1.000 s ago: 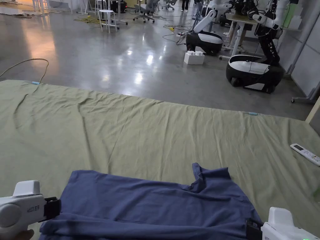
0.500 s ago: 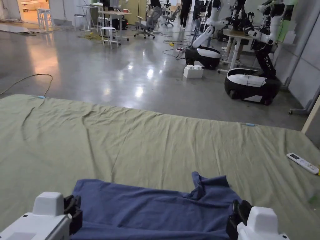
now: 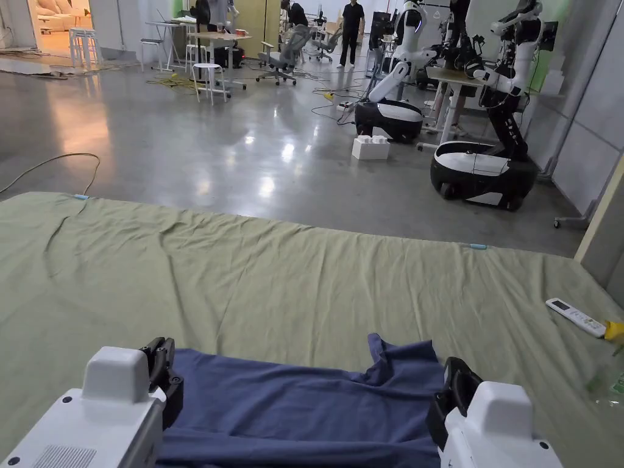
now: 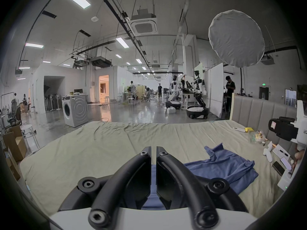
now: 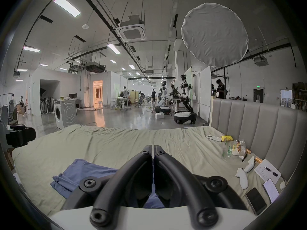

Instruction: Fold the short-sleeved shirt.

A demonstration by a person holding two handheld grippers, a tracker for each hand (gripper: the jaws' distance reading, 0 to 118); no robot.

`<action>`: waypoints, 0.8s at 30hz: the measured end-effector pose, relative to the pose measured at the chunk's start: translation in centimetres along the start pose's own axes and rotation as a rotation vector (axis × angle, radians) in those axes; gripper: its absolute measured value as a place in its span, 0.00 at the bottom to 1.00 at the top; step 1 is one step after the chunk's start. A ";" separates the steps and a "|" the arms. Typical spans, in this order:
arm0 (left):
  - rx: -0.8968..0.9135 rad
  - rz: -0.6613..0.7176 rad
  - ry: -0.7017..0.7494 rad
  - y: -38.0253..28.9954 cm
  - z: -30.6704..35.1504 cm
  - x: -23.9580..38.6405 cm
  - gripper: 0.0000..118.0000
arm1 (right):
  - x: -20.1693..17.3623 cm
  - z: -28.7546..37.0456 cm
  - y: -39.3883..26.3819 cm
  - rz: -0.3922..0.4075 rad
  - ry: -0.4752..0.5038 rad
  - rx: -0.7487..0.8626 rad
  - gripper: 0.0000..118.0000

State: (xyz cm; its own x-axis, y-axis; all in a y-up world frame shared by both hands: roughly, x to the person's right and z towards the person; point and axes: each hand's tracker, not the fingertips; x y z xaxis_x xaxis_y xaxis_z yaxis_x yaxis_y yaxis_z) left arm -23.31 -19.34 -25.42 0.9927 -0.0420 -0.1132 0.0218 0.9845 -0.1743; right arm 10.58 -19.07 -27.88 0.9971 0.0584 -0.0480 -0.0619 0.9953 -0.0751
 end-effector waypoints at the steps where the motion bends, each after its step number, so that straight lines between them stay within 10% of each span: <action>1: -0.007 0.002 -0.003 -0.2 0.0 -0.2 0.04 | 0.1 0.1 0.0 -0.004 0.004 -0.001 0.02; 13: -0.557 0.175 0.011 -9.2 -4.1 -9.4 0.06 | 0.4 0.1 -2.8 0.009 0.016 -0.107 0.02; 18: -0.732 0.295 0.011 -12.2 -7.6 -12.3 0.48 | 0.3 -0.3 -3.8 0.019 0.022 -0.149 0.02; 24: -0.825 0.273 0.003 -14.0 -11.7 -12.7 0.50 | 0.6 -0.9 -4.7 0.028 0.021 -0.187 0.02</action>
State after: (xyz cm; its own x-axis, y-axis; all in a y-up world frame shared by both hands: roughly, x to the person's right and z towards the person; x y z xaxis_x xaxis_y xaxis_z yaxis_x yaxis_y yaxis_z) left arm -37.66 -34.61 -32.97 0.9502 0.1765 -0.2568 -0.3115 0.5224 -0.7938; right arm 11.38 -23.79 -28.46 0.9939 0.0821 -0.0736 -0.0985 0.9614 -0.2571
